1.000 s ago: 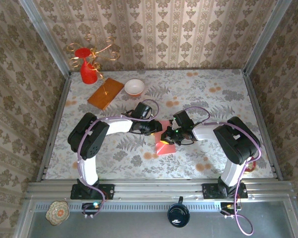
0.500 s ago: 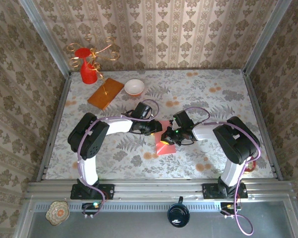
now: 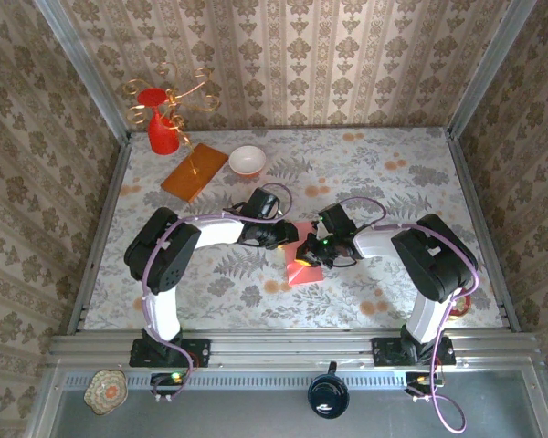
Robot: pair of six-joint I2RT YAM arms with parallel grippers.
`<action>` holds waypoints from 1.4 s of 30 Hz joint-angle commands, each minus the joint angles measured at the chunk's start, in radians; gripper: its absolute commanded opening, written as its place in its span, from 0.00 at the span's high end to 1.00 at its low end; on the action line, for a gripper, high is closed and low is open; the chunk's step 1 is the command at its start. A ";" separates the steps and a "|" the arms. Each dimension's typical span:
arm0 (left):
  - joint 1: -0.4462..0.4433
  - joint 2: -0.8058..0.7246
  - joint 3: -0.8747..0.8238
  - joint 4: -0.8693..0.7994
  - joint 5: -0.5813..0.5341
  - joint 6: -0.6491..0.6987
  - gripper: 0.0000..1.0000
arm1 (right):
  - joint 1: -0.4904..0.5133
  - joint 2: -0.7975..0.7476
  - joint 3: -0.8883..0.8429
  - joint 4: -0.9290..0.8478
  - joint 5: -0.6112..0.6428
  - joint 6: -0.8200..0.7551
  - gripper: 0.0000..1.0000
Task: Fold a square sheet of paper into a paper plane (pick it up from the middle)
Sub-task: Fold the triangle a second time at the center of the table.
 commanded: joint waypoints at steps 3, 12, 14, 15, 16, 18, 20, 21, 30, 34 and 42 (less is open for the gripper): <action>0.029 -0.125 -0.036 -0.065 -0.122 -0.026 0.62 | -0.003 0.028 0.024 -0.076 0.029 -0.006 0.79; 0.082 -0.278 -0.185 -0.027 -0.212 -0.082 0.60 | -0.003 0.028 0.039 -0.081 0.020 -0.016 0.57; 0.081 -0.298 -0.202 -0.020 -0.211 -0.082 0.60 | -0.004 0.026 0.041 -0.088 0.024 -0.021 0.55; 0.079 -0.305 -0.210 -0.017 -0.208 -0.082 0.60 | -0.004 0.027 0.042 -0.091 0.026 -0.025 0.55; 0.074 -0.312 -0.216 -0.010 -0.205 -0.081 0.60 | -0.004 0.025 0.042 -0.097 0.030 -0.030 0.55; 0.059 -0.318 -0.216 -0.009 -0.199 -0.071 0.61 | -0.003 0.023 0.044 -0.105 0.038 -0.039 0.55; 0.038 -0.313 -0.206 -0.012 -0.193 -0.060 0.63 | -0.003 0.025 0.045 -0.119 0.048 -0.046 0.59; 0.027 -0.308 -0.201 -0.010 -0.191 -0.059 0.65 | -0.003 0.025 0.045 -0.125 0.054 -0.051 0.61; -0.057 -0.202 -0.140 0.031 -0.122 -0.049 0.84 | -0.003 0.042 0.050 -0.173 0.098 -0.073 0.90; -0.070 -0.148 -0.109 0.032 -0.090 -0.043 0.91 | -0.003 0.055 0.061 -0.197 0.108 -0.085 0.97; -0.073 -0.080 -0.076 0.002 -0.064 -0.039 1.00 | -0.003 0.065 0.071 -0.212 0.112 -0.096 1.00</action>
